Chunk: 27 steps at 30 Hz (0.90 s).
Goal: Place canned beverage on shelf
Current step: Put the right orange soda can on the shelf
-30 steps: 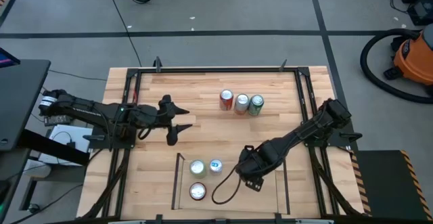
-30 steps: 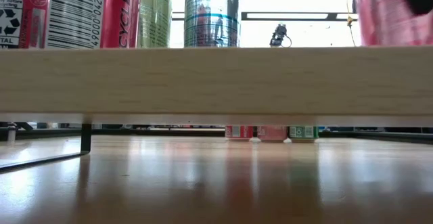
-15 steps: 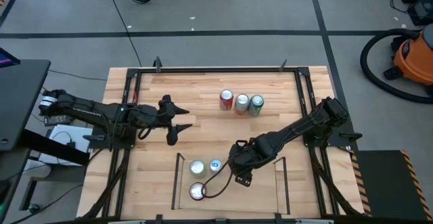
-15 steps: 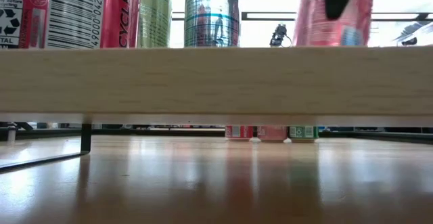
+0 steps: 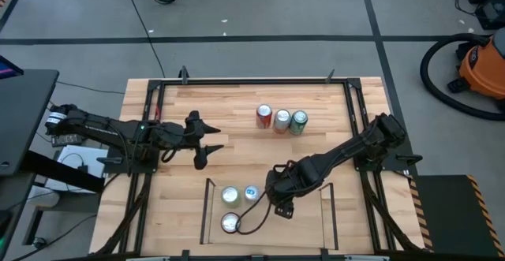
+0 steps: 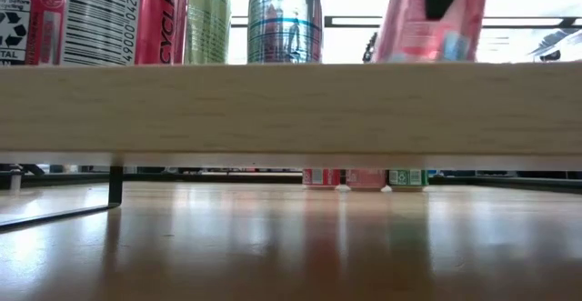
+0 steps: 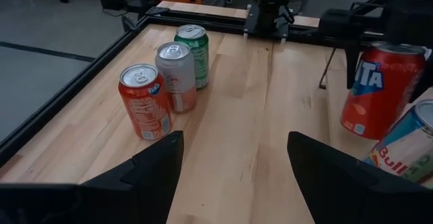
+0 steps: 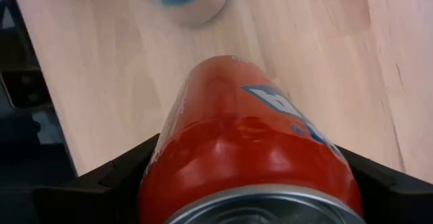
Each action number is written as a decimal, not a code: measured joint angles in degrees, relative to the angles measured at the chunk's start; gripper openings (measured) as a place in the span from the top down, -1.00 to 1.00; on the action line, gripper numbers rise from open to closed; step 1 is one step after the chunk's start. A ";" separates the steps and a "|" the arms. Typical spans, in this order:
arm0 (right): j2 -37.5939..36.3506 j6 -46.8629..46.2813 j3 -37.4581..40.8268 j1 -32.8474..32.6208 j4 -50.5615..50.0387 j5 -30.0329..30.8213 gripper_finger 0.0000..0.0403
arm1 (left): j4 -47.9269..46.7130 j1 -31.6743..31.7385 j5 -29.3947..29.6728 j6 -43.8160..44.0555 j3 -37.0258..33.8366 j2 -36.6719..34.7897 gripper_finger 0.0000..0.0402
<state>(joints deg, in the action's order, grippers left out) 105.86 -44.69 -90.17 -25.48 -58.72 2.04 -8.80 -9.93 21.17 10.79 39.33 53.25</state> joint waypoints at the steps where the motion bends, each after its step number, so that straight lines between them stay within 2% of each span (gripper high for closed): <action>1: -0.02 0.08 0.00 -0.22 -0.65 0.00 -0.62 | -0.02 0.00 0.00 0.00 0.00 0.00 -0.37; 7: -0.02 -2.15 0.22 -1.01 -5.40 -0.63 -0.62 | -0.71 0.00 0.00 -0.04 0.00 0.00 -0.37; 14: -0.02 -5.17 0.22 -2.82 -12.83 -5.72 -0.62 | -2.86 0.00 0.00 -0.04 0.02 0.00 -0.37; 20: -0.02 -9.60 0.23 -5.81 -16.56 -5.98 -0.62 | -3.56 0.00 0.00 -0.04 0.02 0.00 -0.37; 27: -0.22 -12.05 3.06 -7.80 -15.04 -5.92 -0.65 | -3.50 0.61 0.02 -1.16 0.02 0.00 -0.37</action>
<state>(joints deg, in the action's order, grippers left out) 105.64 -56.74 -87.12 -33.28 -73.76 -3.87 -12.29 -9.33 21.19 9.63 39.35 53.25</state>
